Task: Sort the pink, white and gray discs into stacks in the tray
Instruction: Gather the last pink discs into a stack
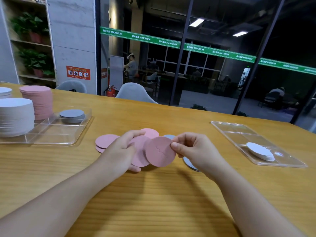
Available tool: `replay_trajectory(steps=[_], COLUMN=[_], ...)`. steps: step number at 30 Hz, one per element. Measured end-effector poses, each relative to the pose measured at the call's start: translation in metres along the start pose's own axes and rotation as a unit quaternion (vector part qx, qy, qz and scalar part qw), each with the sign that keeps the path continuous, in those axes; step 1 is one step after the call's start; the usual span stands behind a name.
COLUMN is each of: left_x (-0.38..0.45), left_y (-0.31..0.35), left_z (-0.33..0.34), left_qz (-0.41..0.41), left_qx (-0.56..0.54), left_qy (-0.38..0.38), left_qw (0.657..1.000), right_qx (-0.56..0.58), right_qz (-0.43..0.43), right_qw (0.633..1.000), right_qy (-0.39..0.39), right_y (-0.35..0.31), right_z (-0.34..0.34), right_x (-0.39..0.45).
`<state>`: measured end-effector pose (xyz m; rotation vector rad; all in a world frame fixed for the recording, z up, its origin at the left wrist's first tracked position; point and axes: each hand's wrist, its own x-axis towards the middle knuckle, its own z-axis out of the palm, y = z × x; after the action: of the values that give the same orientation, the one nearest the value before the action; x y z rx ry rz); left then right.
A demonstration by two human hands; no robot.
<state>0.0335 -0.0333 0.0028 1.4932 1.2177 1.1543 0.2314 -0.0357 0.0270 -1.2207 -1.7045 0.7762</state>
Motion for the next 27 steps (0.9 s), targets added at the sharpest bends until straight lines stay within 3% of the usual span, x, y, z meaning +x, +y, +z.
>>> replay_trajectory(steps=[5,11,16,20,24,27], left_x=[0.001,0.005,0.019,0.032,0.038,0.04], left_y=[-0.004,-0.01,-0.007,-0.009,-0.015,-0.023], left_z=[0.001,-0.002,-0.028,-0.054,-0.061,-0.058], left_qz=[0.026,0.061,0.092,0.09,0.058,0.046], left_qx=[0.017,0.093,0.06,0.132,0.102,0.102], left_qy=[-0.024,-0.03,0.096,0.232,0.261,0.246], left_qw=[0.999,0.993,0.989,0.959,0.958,0.963], right_qx=[-0.054,-0.055,-0.235,-0.331,-0.449,-0.474], right_qz=[0.022,-0.028,-0.032,-0.012,-0.046,-0.051], right_qw=[0.998,0.998,0.971,0.942,0.891,0.879], right_qy=[0.022,0.0,0.045,0.051,0.039,0.007], right_y=[0.013,0.013,0.028,0.038,0.038,0.035], right_z=[0.017,0.04,0.041,0.049,0.06,0.066], right_x=[0.001,-0.001,0.007,0.021,0.034,0.044])
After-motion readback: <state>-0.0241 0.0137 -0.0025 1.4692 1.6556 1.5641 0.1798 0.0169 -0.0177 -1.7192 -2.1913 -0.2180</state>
